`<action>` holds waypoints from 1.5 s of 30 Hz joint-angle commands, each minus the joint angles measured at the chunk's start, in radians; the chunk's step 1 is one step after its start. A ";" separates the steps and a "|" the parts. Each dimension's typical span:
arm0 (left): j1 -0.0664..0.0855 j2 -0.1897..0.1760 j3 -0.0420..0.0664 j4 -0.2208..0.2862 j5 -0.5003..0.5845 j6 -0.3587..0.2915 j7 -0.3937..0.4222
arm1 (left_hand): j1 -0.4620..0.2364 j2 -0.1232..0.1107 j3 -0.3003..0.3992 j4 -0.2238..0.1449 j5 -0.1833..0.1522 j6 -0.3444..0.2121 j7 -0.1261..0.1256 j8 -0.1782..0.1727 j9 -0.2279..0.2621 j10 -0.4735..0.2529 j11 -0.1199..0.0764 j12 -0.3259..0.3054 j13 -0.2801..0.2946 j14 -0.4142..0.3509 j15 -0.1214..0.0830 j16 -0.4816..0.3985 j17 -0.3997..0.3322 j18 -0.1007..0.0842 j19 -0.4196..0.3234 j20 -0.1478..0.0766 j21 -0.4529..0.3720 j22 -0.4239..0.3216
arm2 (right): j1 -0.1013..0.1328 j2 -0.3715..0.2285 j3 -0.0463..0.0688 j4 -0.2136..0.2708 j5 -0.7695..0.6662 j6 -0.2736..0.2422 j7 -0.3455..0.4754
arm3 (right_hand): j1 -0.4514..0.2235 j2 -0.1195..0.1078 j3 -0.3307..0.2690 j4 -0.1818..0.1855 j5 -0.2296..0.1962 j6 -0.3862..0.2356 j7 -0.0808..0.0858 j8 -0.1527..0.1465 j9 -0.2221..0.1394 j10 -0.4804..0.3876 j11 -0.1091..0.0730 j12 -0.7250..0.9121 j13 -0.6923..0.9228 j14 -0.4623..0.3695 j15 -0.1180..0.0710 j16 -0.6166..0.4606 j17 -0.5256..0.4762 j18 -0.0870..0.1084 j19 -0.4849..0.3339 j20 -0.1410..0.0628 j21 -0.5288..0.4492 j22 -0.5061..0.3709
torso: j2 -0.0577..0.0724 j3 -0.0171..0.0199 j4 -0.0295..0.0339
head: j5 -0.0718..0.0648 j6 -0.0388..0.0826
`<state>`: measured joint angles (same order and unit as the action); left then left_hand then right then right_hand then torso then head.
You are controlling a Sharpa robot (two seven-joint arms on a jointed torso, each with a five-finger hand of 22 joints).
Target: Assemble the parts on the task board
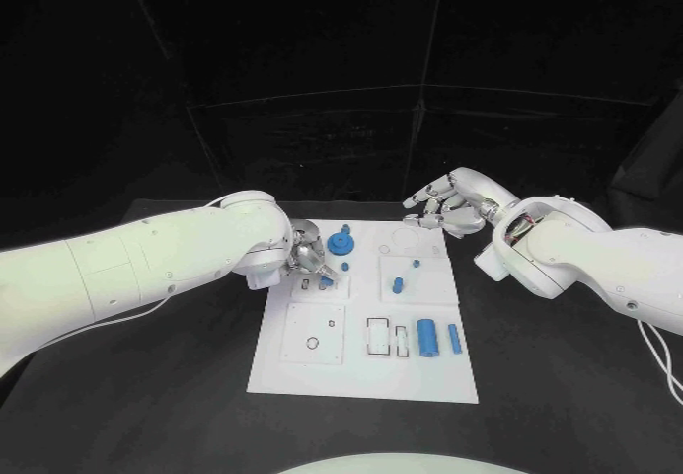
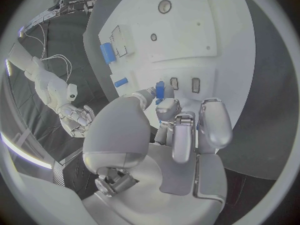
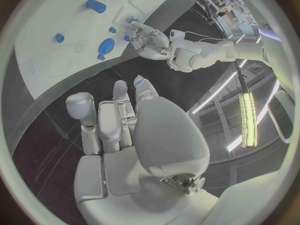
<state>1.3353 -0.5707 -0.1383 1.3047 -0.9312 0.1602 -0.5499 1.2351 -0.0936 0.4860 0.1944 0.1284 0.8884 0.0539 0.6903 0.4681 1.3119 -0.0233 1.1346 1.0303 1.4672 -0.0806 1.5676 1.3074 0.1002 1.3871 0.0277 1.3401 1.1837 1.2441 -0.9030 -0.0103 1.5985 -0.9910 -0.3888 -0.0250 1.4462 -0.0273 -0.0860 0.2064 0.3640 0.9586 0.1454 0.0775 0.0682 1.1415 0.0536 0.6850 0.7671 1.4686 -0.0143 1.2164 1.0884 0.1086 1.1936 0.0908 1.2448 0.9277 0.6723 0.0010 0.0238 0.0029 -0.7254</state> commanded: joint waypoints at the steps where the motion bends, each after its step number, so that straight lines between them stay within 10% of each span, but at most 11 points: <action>1: 0.001 -0.014 0.001 0.020 0.011 -0.080 0.021 | -0.018 -0.004 0.185 -0.167 0.003 -0.006 -0.003 0.010 0.006 0.011 -0.001 0.006 0.004 0.104 0.001 0.003 0.263 -0.020 0.006 0.005 0.007 0.005 | 0.002 0.002 0.000 -0.002 -0.002 0.005 0.008 | 0.008 -0.001 -0.004 -0.001 0.005 0.007 -0.002 0.005 0.001 -0.003 0.000 -0.003 -0.001 0.003 -0.007 -0.006 -0.001 0.020 -0.007 -0.001 -0.007 -0.001 | 0.000 0.0012 0.0009 | 0.004 -0.002; 45: -0.029 -0.025 -0.011 0.036 -0.095 -0.073 -0.043 | -0.053 -0.013 0.227 -0.183 0.006 -0.008 -0.006 0.028 0.018 0.020 -0.002 0.017 0.014 0.104 -0.001 0.003 0.263 -0.023 0.014 0.003 0.015 0.020 | 0.002 0.009 0.000 -0.010 0.002 0.013 0.012 | 0.005 -0.001 -0.008 0.004 0.005 0.008 -0.002 0.006 0.001 -0.001 0.000 -0.003 -0.003 0.003 -0.007 -0.007 -0.001 0.021 -0.009 -0.001 -0.011 -0.006 | 0.002 -0.0003 -0.0032 | 0.013 -0.008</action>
<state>1.3060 -0.5952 -0.1486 1.3399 -1.0079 0.0686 -0.5788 1.1827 -0.1192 0.5622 0.1586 0.1312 0.8825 0.0519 0.7134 0.4848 1.3256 -0.0231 1.1482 1.0440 1.4672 -0.0805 1.5676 1.3074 0.0912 1.3934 0.0286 1.3487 1.2020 1.2440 -0.8946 -0.0106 1.5878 -0.9901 -0.3810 -0.0226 1.4462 -0.0273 -0.0899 0.2103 0.3638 0.9586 0.1454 0.0775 0.0682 1.1415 0.0536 0.6850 0.7649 1.4686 -0.0143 1.2127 1.0887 0.1178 1.1900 0.0872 1.2389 0.9225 0.6743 0.0008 0.0203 0.0154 -0.7325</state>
